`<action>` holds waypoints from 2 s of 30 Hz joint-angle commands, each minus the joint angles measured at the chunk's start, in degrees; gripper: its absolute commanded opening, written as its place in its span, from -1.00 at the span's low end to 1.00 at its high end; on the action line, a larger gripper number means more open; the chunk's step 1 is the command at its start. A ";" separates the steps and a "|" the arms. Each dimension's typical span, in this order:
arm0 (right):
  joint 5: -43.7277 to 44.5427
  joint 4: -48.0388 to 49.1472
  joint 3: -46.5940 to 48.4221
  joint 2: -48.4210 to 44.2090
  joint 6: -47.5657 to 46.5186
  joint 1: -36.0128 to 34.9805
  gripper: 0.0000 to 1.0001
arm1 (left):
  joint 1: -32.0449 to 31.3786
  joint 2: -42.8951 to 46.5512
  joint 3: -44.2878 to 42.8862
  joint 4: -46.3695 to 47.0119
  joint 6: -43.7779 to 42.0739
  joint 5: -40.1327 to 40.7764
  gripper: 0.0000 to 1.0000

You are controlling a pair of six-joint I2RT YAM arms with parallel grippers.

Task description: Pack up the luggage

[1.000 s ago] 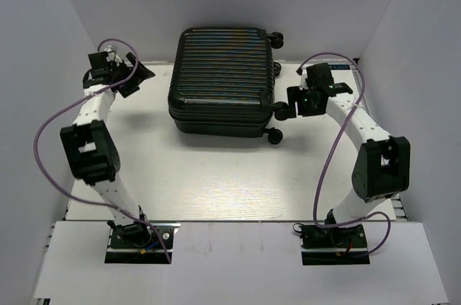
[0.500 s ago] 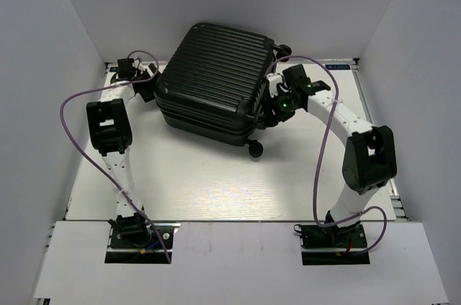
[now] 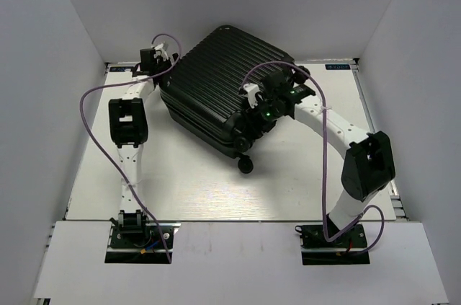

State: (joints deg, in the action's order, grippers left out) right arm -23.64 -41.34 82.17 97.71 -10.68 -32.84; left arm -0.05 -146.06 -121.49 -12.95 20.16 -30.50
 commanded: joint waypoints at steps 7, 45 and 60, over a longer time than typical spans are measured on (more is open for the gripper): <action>-3.20 6.29 4.31 2.58 1.36 -14.27 0.09 | -9.71 -0.73 -4.81 -7.24 3.13 3.09 1.00; 4.51 2.40 24.56 16.30 -9.53 26.16 0.48 | -7.06 46.41 50.85 -19.75 7.97 20.66 0.85; -6.93 7.59 -4.74 -1.73 -6.82 1.92 0.10 | -1.79 7.48 -5.03 -23.70 0.65 8.53 1.00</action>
State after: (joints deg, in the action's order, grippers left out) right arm -18.61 -33.85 78.67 96.01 -20.97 -18.28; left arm 0.86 -136.81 -119.59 -36.32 19.99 -9.17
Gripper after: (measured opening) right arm 0.556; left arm 0.994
